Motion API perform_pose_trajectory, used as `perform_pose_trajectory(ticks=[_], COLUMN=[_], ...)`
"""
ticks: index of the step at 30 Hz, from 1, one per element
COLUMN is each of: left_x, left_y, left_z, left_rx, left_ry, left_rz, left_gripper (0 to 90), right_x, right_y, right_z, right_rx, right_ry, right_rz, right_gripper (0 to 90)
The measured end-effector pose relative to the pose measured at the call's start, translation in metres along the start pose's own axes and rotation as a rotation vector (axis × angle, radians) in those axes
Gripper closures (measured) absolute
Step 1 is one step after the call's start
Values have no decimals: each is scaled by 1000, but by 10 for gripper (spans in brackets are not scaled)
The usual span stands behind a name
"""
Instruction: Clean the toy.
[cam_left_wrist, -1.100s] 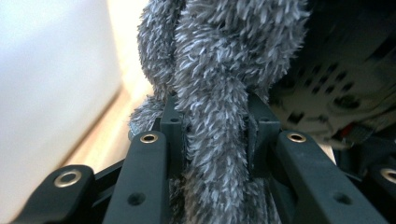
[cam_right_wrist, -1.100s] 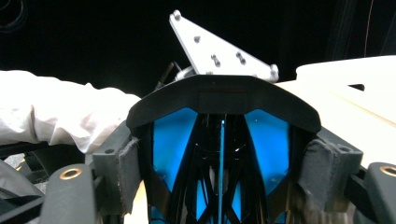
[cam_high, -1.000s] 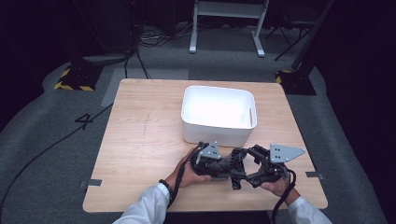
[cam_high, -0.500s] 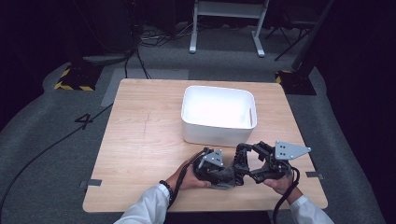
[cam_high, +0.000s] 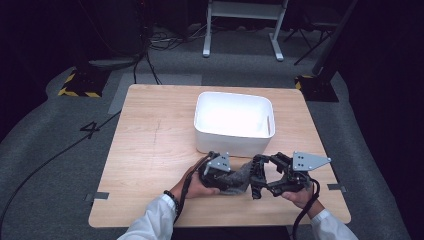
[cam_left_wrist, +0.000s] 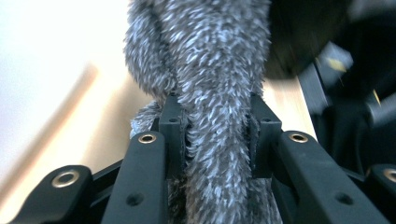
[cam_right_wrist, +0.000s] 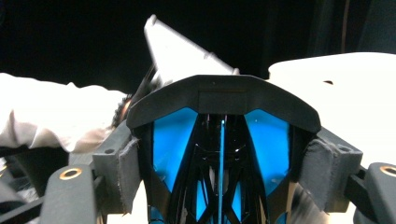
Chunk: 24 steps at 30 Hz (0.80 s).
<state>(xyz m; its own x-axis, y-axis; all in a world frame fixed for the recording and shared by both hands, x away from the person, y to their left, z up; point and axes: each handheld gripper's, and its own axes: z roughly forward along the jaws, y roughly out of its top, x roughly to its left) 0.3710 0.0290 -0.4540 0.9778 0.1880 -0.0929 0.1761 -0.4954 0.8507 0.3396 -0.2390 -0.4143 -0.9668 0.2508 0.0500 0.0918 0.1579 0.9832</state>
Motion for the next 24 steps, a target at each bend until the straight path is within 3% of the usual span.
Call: perform_pose_trajectory(ticks=[2,5,12,15,19,24], left_x=[1,2,-4,-3,-8,-10], left_y=[2,2,1,-2,-4,-5], left_z=[-2,2,12,13,20,23], left_rx=[-7,-6,10,23,78,110], left_ry=[58,56,-24,-55,-105,-149], left_rz=[-12,-15,29,26,59,69], left_gripper=[661,658,662,666,668,668], right_x=[3,8,13,12,10,7], right_y=[-2,-3,-6,-6,-3,0], right_z=[5,13,21,18,12,5], right_rx=[12,22,41,35,17,-3], right_ry=[21,56,99,87,63,33], right_rz=[-3,-7,-12,-11,-13,-11], right_gripper=[254,254,254,254,254,253])
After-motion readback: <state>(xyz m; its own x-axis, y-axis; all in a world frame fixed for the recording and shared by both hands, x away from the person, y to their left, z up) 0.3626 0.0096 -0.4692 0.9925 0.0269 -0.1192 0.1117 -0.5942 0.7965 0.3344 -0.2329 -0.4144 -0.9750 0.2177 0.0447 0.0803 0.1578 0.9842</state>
